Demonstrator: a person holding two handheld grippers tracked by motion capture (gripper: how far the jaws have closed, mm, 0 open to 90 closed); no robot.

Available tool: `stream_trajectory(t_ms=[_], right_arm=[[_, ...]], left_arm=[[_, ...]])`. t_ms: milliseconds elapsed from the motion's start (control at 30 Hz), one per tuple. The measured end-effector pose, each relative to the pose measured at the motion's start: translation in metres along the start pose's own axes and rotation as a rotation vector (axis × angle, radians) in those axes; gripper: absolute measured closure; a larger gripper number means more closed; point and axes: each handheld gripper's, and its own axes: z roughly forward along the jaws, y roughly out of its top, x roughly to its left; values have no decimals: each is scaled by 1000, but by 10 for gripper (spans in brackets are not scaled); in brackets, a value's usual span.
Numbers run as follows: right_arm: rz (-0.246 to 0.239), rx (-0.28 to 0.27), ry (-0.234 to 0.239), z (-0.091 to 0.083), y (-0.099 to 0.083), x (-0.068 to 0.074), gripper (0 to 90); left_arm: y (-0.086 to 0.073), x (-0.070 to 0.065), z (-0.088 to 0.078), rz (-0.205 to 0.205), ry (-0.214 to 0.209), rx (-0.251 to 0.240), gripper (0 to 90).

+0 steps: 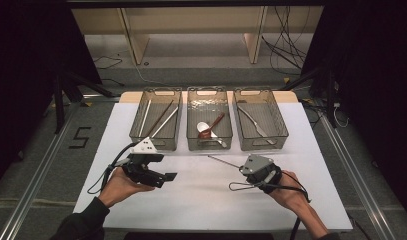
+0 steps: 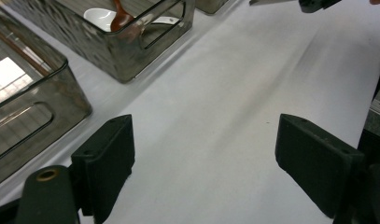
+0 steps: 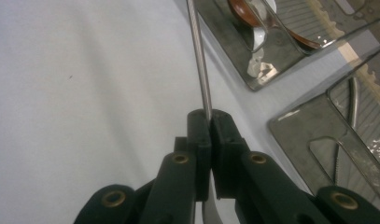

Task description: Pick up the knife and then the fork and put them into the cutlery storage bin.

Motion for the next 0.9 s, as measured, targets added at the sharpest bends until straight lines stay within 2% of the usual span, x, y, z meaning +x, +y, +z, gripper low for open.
stream_trajectory(t_ms=[167, 233, 400, 733, 833, 900], right_arm=[[21, -8, -9, -2, -1, -6, 879], [36, -12, -14, -4, -1, -10, 879], [94, -15, -26, -6, -2, -23, 879], [181, -6, -47, -6, -1, -55, 879], [210, -9, -57, -6, -1, -65, 879], [225, -8, -64, -6, 0, -72, 878]], left_arm=[[-9, 4, -2, -24, 13, -10, 191], [-11, 5, -3, -34, 22, -28, 187], [-16, 6, -9, -61, 33, -69, 174], [-22, 4, -15, -72, 29, -125, 169], [-23, 2, -16, -60, 33, -122, 167], [-25, 2, -16, -67, 33, -123, 165]])
